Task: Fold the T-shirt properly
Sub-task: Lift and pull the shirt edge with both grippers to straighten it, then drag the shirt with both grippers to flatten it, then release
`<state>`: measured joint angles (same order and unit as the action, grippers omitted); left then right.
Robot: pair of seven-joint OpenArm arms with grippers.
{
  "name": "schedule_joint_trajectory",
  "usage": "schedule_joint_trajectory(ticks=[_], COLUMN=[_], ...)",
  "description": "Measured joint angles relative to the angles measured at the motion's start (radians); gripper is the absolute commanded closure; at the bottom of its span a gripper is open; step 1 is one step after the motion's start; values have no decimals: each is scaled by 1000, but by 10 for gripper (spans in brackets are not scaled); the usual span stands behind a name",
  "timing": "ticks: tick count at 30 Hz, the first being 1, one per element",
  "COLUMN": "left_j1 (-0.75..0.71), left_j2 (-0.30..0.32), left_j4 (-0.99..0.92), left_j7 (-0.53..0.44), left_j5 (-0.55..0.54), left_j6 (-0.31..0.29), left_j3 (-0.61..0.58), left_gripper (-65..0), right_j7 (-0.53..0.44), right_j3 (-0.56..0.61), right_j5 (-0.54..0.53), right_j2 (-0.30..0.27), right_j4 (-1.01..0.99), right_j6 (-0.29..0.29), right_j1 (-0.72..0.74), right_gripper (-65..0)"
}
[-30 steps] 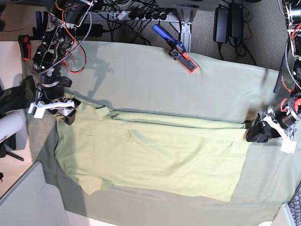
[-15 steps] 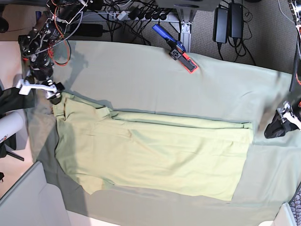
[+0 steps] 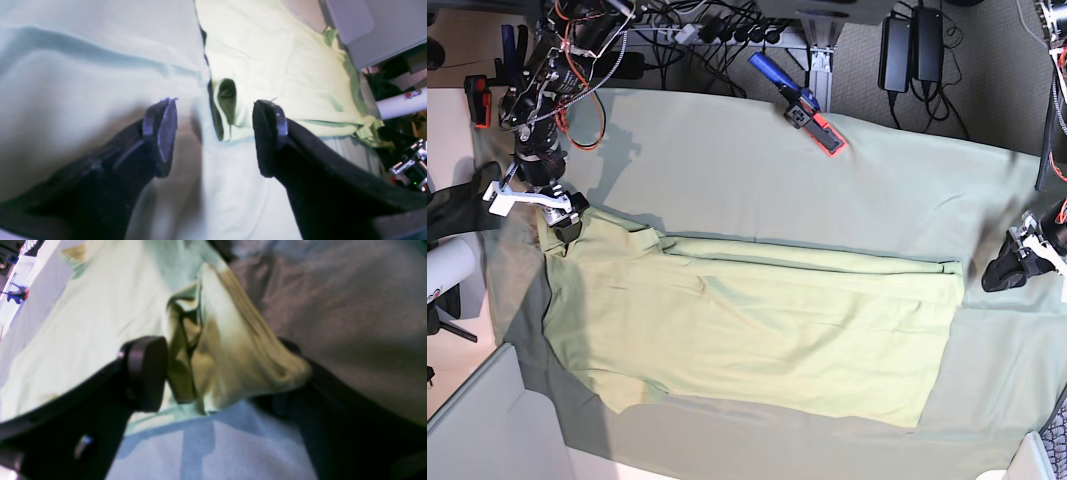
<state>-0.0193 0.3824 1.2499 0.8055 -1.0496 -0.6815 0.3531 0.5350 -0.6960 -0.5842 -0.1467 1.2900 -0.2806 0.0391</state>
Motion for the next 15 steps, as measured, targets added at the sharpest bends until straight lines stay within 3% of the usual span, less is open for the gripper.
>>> schedule_joint_trajectory(ticks=[8, 15], left_j1=[0, 10], left_j2=[-82, -129], left_j4=[-8, -9], left_j7=[-28, -66], left_j5=[45, 92], left_j6=[0, 11], left_j3=[-3, -74], left_gripper=[-391, -391], right_j7=[0, 1], right_j3=[0, 0], right_j5=[-18, -18], right_j2=[0, 0], right_j4=[0, 0], right_j6=[-1, -5], right_j1=[0, -1], right_gripper=[-443, -443])
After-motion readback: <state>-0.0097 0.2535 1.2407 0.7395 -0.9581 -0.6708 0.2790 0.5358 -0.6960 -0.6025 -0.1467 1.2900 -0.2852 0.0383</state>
